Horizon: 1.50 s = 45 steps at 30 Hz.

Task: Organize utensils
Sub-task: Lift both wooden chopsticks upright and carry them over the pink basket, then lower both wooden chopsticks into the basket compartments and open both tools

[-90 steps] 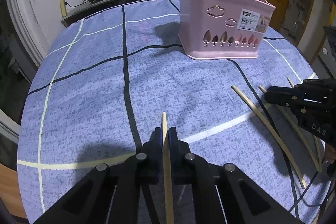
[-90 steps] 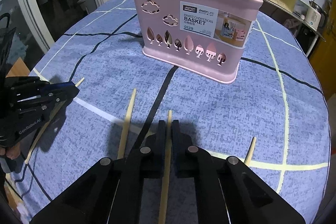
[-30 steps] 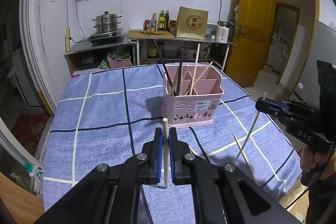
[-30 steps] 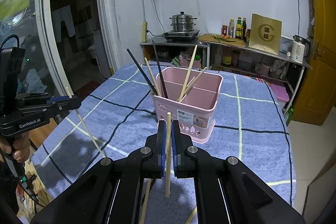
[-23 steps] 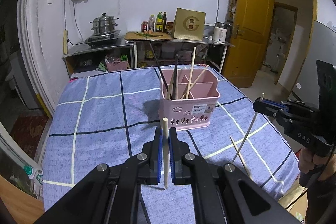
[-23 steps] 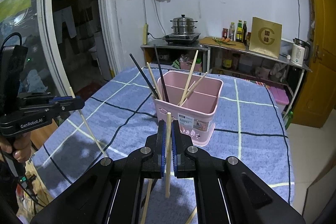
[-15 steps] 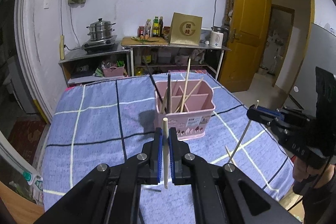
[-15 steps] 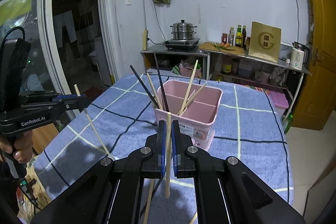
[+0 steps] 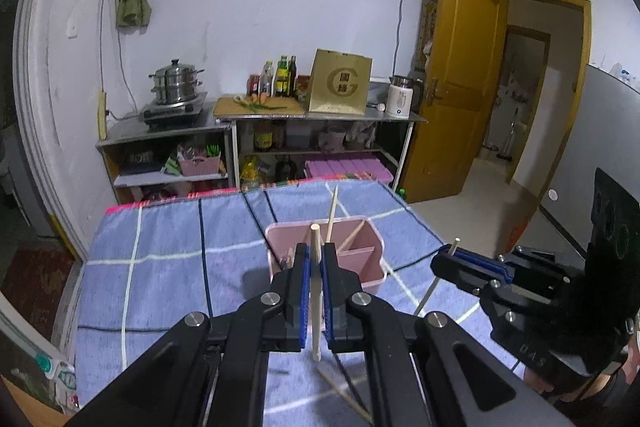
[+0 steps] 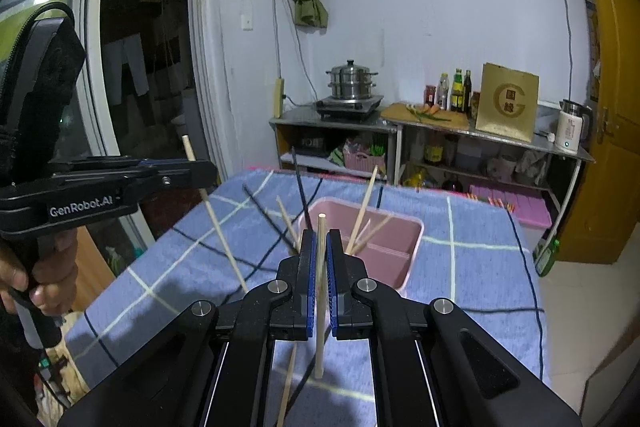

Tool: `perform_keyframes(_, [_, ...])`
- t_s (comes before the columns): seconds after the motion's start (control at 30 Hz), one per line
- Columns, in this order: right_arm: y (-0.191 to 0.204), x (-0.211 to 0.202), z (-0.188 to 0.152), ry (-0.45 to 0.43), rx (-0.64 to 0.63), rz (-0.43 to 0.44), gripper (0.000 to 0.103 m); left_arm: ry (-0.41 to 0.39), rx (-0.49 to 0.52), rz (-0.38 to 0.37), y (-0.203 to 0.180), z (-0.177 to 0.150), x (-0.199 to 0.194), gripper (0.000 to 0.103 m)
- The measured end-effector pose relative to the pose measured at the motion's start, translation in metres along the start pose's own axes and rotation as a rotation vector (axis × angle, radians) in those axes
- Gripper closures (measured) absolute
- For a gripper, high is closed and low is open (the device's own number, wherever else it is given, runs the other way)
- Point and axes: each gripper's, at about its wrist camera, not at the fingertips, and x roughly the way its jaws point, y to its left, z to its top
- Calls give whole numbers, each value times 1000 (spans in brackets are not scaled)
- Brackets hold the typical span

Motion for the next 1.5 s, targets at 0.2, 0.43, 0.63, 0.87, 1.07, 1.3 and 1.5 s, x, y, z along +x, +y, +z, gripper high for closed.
perform_keyframes(0.2, [-7, 2, 23, -50, 17, -1, 98, -33, 6, 4, -2, 26, 11, 98])
perform_keyframes(0.43, [-15, 13, 44, -93, 43, 4, 98, -45, -8, 2, 8, 46, 31, 98])
perform_keyframes(0.63, [-19, 24, 58, -118, 47, -1, 98, -54, -16, 3, 19, 58, 46, 98])
perform_keyframes(0.87, [-26, 43, 60, -125, 68, 4, 98, -46, -23, 1, 30, 57, 68, 98])
perform_keyframes(1.07, [-30, 62, 53, -103, 82, 15, 98, -16, -23, 1, 37, 51, 91, 98])
perform_keyframes(1.3, [-32, 82, 40, -55, 89, 30, 98, 33, -34, -1, 44, 39, 112, 97])
perform_keyframes(1.5, [-35, 92, 28, -19, 100, 41, 98, 71, -38, -1, 47, 28, 124, 97])
